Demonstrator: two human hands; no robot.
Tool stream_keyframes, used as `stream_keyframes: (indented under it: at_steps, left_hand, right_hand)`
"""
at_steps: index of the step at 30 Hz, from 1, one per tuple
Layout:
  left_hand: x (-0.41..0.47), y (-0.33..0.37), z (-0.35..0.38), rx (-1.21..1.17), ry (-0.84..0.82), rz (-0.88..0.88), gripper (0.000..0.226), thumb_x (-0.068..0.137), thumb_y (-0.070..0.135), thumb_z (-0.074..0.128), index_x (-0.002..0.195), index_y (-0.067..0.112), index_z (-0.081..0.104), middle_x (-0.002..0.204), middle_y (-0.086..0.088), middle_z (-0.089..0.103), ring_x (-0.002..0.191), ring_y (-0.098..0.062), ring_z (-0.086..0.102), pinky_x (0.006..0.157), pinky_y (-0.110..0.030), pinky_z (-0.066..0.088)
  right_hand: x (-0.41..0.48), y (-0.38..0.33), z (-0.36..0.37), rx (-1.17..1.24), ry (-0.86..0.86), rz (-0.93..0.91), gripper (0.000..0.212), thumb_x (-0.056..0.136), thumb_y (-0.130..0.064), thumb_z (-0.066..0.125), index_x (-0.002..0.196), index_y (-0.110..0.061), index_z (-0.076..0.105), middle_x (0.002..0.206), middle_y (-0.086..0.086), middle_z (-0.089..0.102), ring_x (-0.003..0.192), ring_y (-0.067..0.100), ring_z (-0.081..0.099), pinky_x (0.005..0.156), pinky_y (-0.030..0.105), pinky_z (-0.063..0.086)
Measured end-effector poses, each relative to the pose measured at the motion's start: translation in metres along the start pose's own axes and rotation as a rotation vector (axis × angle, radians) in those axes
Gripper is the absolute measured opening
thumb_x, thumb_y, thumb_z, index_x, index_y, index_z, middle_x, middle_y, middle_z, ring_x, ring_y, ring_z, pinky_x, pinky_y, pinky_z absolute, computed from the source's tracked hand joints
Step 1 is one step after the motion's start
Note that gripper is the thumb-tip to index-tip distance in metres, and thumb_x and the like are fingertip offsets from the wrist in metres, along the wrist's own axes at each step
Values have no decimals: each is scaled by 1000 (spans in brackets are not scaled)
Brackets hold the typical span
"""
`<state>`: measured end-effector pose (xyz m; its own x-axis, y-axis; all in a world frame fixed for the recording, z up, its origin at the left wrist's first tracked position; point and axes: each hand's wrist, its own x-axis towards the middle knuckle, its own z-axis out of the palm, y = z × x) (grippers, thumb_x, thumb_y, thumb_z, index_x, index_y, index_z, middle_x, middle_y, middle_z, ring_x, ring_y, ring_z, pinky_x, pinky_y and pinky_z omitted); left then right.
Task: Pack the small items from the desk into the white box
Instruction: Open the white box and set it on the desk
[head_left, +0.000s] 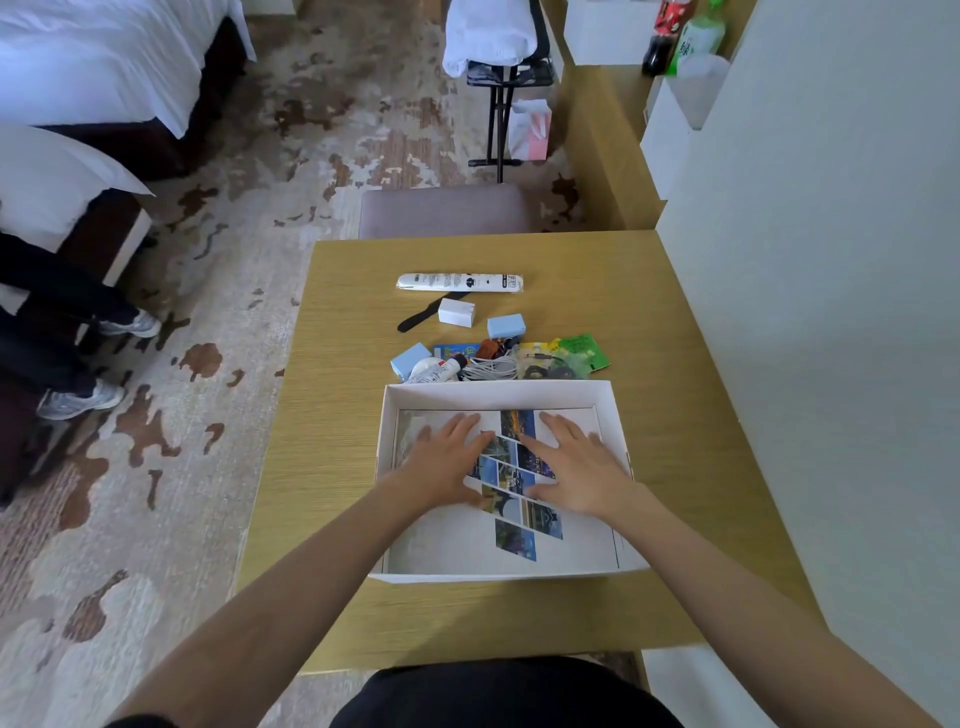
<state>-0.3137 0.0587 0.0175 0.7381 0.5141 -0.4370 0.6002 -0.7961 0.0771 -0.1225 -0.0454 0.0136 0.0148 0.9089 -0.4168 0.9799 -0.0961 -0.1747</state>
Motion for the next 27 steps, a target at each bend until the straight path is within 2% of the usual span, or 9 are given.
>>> stream_keyframes:
  at_steps: [4,8,10,12,16,21,24,25,27]
  left_hand:
    - [3,-6,16,-130,-87,-99,103,70,65,65,149,33,7,160,-3,-7,146,-25,-12,112,-66,5]
    - [0,-7,21,-154,-90,-120,102,71,68,62,148,37,4,160,0,-8,146,-25,-13,112,-66,4]
    - [-2,-6,18,-167,-96,-131,94,75,63,62,148,35,10,160,0,-4,147,-24,-9,112,-64,9]
    - [-5,-5,12,-239,-74,-140,74,82,50,63,144,31,28,159,-1,9,147,-24,5,115,-54,16]
    - [-16,-4,-6,-550,226,-171,32,90,35,58,121,27,58,143,1,44,133,-17,38,110,-35,31]
    - [-18,-17,-47,-599,644,-140,18,91,21,56,107,19,64,115,1,64,106,-13,58,90,-30,48]
    - [0,-35,-67,-605,669,-159,18,92,18,54,105,16,66,110,-2,65,94,-17,60,80,-36,52]
    - [7,-43,-70,-608,652,-187,19,92,18,53,105,16,67,110,-3,64,93,-19,60,78,-38,53]
    - [23,-61,-71,-634,569,-254,20,93,20,53,107,17,66,115,-3,62,95,-21,60,79,-35,52]
  right_hand:
    - [-1,1,15,-49,-76,-4,81,89,-62,51,154,-31,14,163,7,-3,149,29,-6,115,61,9]
    - [-6,-1,18,-86,-99,-47,64,100,-42,45,154,-31,12,163,7,-6,149,31,-10,114,65,10]
    - [-7,1,9,-49,-104,-69,58,101,-30,45,153,-30,20,163,7,3,149,31,-1,114,62,18]
    - [-8,3,-5,83,-16,-101,50,100,-28,45,149,-27,33,157,6,25,143,26,23,108,48,35]
    - [-10,15,-37,379,333,-177,46,99,-32,48,144,-30,41,136,-7,54,122,12,50,92,28,44]
    - [4,30,-82,536,453,-186,39,98,-28,52,138,-27,51,124,-12,61,112,3,56,89,20,45]
    - [27,35,-97,584,448,-152,30,97,-21,53,126,-23,61,110,-13,64,92,-7,60,74,8,43]
    - [35,35,-99,580,442,-128,29,97,-20,53,124,-22,62,109,-12,65,88,-9,59,73,9,43]
    - [53,33,-102,574,425,-80,28,97,-18,53,123,-19,63,114,-6,68,99,0,61,83,20,49]
